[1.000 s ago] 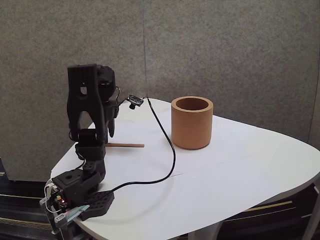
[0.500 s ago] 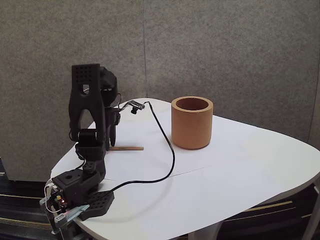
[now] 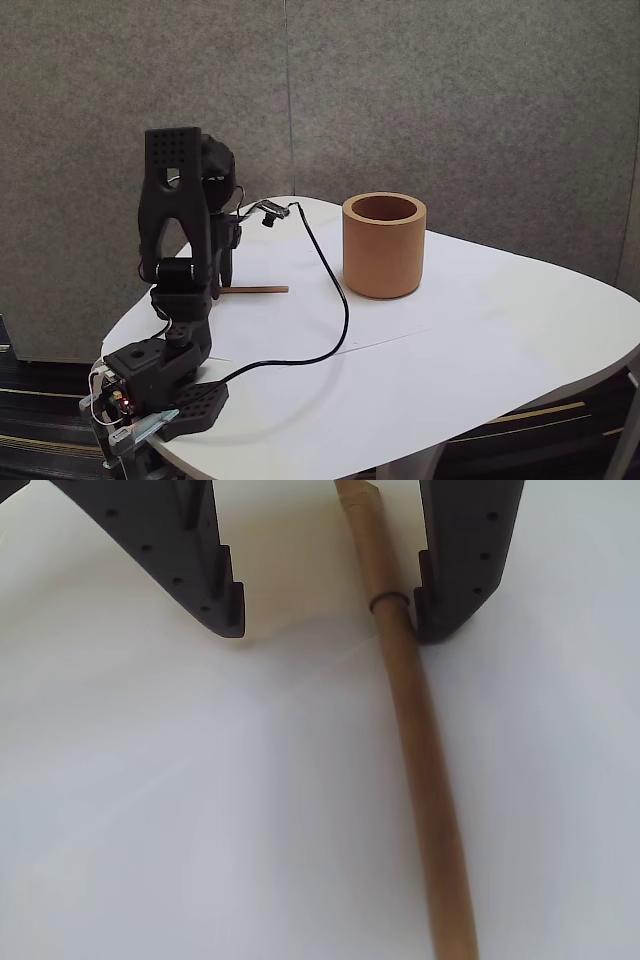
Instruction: Grab the pen and put it in the pen holder.
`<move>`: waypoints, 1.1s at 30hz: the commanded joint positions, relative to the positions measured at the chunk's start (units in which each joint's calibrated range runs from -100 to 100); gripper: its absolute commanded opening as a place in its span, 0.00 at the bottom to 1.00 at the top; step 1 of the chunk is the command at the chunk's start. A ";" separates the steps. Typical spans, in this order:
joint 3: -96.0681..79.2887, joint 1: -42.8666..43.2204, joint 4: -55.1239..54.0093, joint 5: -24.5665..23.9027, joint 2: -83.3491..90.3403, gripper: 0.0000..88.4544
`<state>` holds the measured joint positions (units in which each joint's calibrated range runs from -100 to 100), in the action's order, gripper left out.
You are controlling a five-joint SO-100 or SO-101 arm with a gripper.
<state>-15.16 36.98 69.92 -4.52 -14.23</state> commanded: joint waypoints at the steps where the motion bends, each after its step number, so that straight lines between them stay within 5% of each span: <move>1: -0.18 0.13 -0.59 -0.14 -0.29 0.27; 33: -0.63 0.21 -6.69 -0.19 -2.65 0.27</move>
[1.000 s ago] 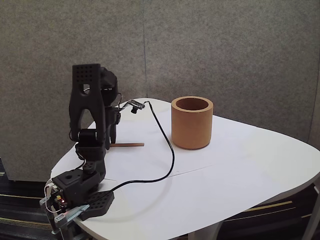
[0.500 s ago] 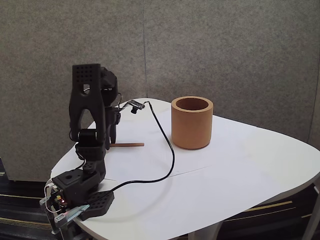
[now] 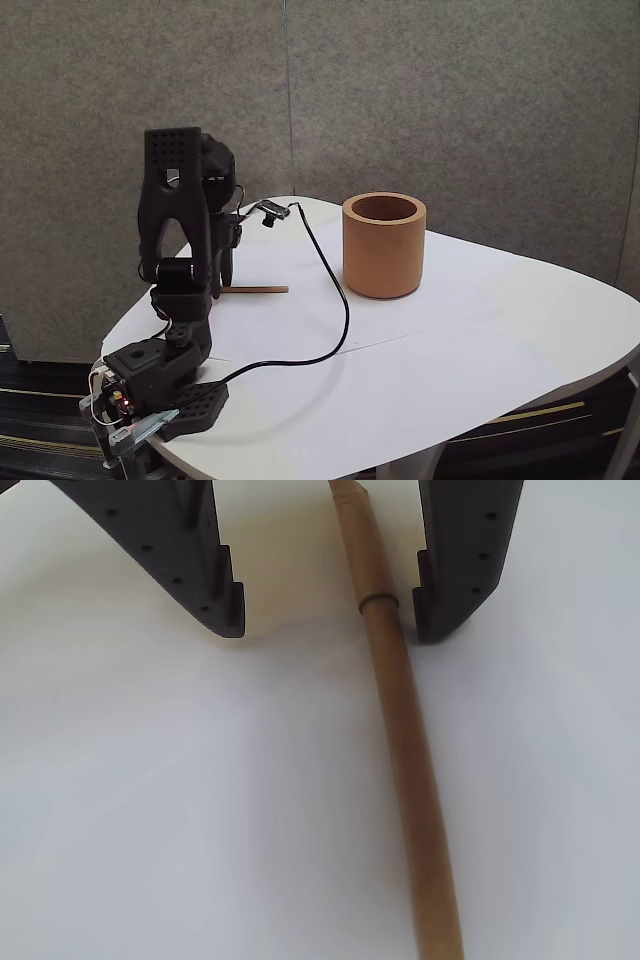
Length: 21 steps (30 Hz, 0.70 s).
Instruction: Grab the pen and put it in the pen holder.
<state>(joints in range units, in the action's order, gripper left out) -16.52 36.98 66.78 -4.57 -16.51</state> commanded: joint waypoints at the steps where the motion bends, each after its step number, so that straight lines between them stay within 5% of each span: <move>1: 0.36 0.21 -3.73 -0.15 -0.45 0.27; 7: 0.18 0.28 -3.73 -0.15 -0.45 0.25; 12: 0.72 0.28 -3.14 -0.15 -0.45 0.00; 21: 0.72 0.28 -2.97 -0.20 -0.45 0.01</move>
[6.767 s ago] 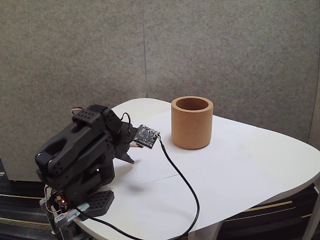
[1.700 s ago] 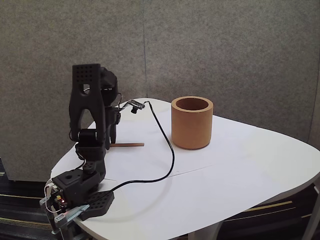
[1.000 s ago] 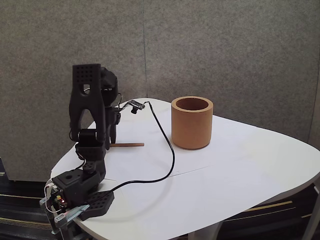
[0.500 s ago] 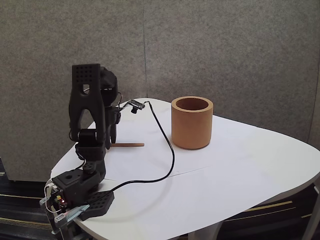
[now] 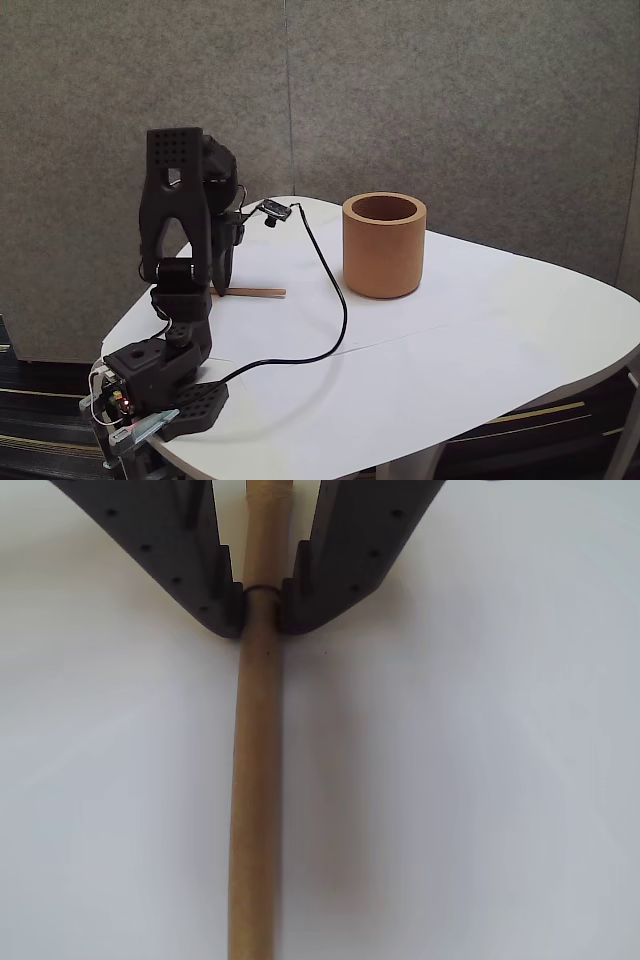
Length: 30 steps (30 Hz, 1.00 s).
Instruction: Grab the pen and put it in the pen holder.
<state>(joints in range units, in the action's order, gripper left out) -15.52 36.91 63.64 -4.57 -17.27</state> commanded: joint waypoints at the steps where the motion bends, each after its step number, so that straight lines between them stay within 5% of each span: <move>1: -0.27 0.35 0.17 -0.25 0.32 0.01; 9: 1.35 -1.11 -0.42 -0.41 1.13 0.01; 30: 49.19 -11.36 -0.17 4.54 17.64 0.01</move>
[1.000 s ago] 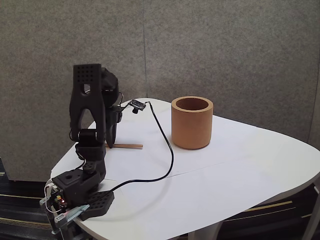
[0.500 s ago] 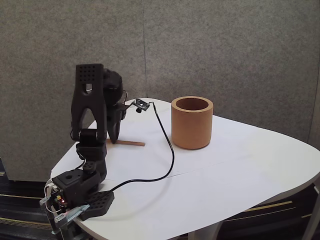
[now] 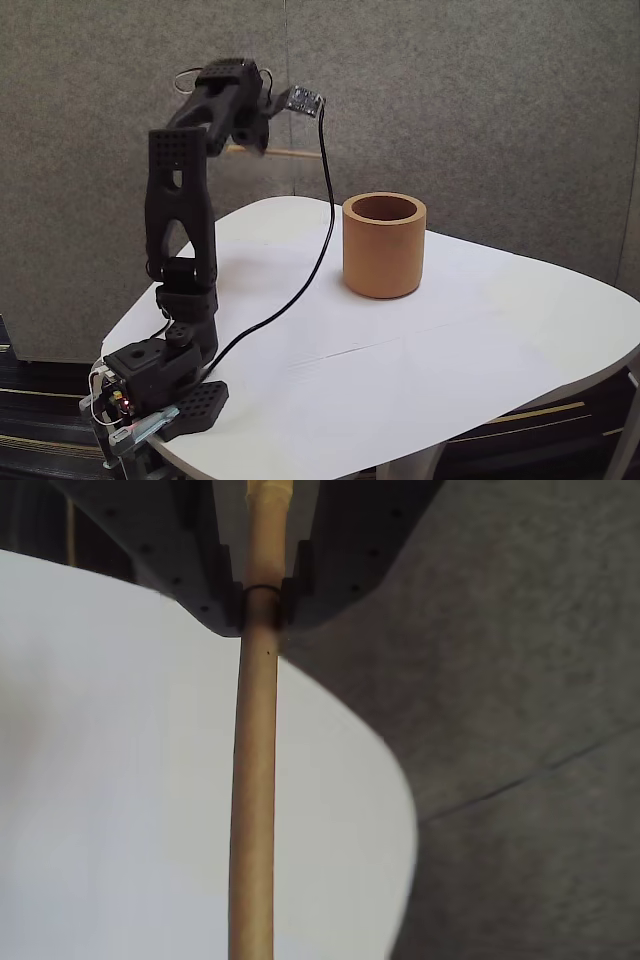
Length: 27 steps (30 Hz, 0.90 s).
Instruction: Grab the pen and put it in the pen holder.
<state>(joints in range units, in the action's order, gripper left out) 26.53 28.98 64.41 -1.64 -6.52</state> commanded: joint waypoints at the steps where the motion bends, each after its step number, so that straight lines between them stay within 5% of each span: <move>1: 8.03 -4.74 -1.02 1.82 7.86 0.01; 7: 8.94 -10.97 -1.02 1.45 13.15 0.01; 12: 8.48 -13.68 -0.93 -4.18 14.86 0.01; 17: 8.39 -15.07 -0.68 -2.97 14.86 0.01; 27: 8.48 -22.75 -10.42 22.56 14.94 0.01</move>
<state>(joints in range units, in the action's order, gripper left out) 32.67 9.59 60.51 12.58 5.50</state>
